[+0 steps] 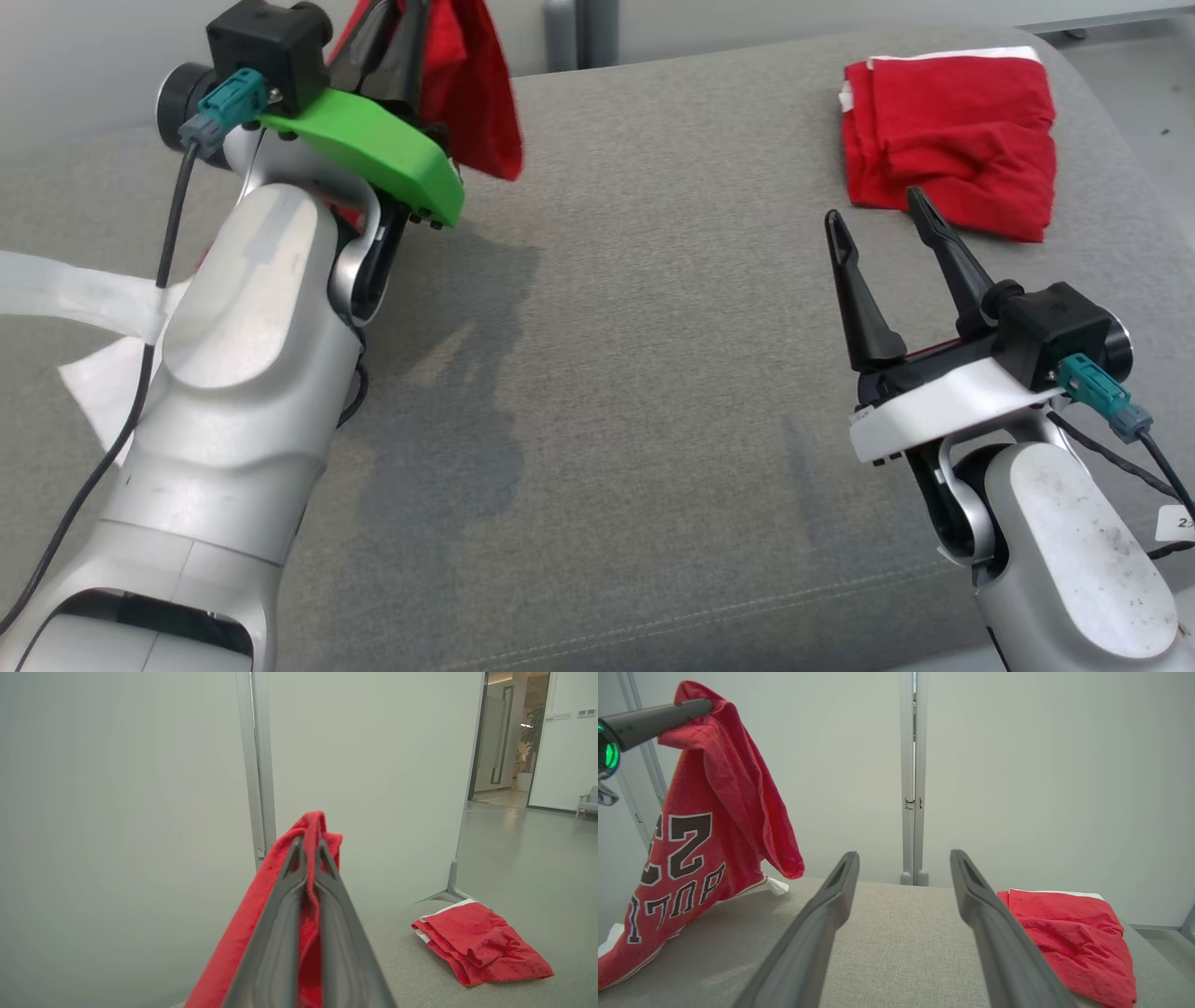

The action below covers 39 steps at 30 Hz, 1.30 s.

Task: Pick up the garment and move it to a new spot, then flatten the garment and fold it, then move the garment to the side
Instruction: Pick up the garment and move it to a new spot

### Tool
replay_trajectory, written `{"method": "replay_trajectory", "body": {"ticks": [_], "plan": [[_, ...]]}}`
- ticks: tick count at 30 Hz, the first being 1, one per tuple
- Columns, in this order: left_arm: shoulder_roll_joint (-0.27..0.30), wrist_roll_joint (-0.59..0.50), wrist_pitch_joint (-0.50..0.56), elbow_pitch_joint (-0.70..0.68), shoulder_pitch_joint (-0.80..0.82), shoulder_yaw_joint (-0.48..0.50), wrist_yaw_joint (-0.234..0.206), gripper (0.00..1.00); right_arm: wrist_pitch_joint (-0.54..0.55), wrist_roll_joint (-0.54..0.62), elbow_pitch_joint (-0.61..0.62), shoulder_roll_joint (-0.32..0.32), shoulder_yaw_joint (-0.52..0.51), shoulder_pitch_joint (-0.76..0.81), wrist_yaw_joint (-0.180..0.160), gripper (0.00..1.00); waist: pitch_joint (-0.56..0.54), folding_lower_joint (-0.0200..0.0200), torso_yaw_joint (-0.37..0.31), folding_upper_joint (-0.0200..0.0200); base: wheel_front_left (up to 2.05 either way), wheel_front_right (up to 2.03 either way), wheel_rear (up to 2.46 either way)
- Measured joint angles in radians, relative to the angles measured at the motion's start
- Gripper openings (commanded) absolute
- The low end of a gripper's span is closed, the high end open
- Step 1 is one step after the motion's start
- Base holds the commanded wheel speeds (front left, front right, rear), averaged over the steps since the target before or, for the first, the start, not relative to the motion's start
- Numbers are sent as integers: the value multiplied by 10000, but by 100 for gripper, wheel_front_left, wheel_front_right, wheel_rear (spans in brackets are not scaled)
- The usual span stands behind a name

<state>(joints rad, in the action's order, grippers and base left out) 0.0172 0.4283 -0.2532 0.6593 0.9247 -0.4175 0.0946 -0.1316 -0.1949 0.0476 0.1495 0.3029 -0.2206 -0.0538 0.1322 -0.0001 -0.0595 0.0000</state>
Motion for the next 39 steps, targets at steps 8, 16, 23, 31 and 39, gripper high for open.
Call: {"method": "replay_trajectory", "body": {"ticks": [8, 16, 23, 31, 39], "plan": [[4, 222, 161, -677, 265, -1011, -1032, 0, -104, -4, -63, -94, 61, 3, 6, 100, -147, 0, -1149, 0, 0, 0, 0], [15, 1057, 502, -581, -488, -2201, -1670, 0, -311, -90, -46, -117, -12, -5, 4, 100, 227, 0, -1788, 0, 0, 0, 0], [73, 1304, 525, -562, -875, -3214, -1756, 0, -412, -105, -75, -240, 123, -66, 36, 100, 744, 0, -2010, 0, 0, 0, 0], [157, 1407, 675, 105, -1518, -4061, -1829, 100, -543, -207, -282, -408, 318, -339, 140, 100, 1157, 0, -2386, 0, 0, 0, 0], [173, 1927, 508, -481, -1549, -5298, -1381, 100, -742, -247, -679, -349, -165, -338, -4, 100, 1333, 1, -2267, 0, 0, 0, 0]]}}
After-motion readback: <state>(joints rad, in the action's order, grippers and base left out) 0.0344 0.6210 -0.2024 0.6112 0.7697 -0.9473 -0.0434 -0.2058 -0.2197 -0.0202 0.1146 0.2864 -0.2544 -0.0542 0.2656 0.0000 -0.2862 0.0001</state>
